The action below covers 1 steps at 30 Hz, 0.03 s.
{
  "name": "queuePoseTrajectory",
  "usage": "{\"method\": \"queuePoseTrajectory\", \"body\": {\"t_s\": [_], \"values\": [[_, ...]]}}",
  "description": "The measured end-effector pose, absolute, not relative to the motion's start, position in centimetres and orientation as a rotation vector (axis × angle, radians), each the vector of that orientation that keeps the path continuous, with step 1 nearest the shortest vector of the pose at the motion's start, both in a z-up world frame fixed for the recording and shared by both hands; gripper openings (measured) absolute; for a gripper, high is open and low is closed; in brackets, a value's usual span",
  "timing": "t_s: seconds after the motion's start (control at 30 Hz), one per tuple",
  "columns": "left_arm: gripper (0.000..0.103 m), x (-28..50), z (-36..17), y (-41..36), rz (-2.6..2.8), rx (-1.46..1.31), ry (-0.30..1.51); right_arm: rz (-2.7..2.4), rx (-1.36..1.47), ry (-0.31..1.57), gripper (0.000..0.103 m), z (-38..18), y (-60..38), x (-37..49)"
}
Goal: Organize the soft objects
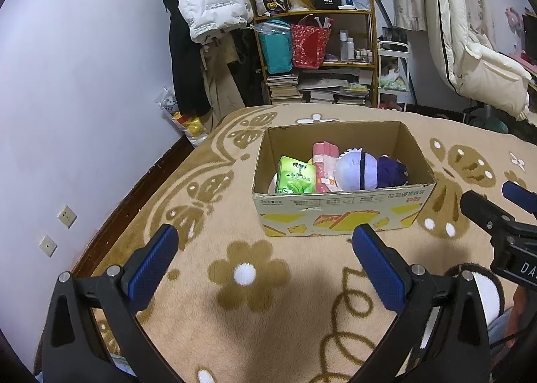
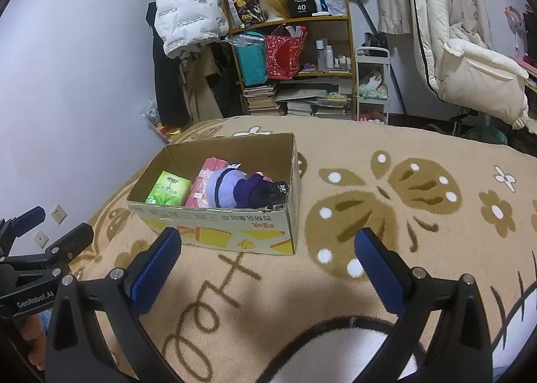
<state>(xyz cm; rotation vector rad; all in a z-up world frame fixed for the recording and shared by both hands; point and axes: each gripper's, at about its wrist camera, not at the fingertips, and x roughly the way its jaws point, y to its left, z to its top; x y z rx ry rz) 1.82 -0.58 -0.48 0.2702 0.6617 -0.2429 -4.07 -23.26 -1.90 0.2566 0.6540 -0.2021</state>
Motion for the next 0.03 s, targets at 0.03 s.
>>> {"method": "queuePoseTrajectory", "body": {"t_s": [0.03], "values": [[0.102, 1.77, -0.48, -0.59, -0.242, 0.273, 0.660, -0.202, 0.259, 0.654, 0.103, -1.88, -23.44, -4.18]]}}
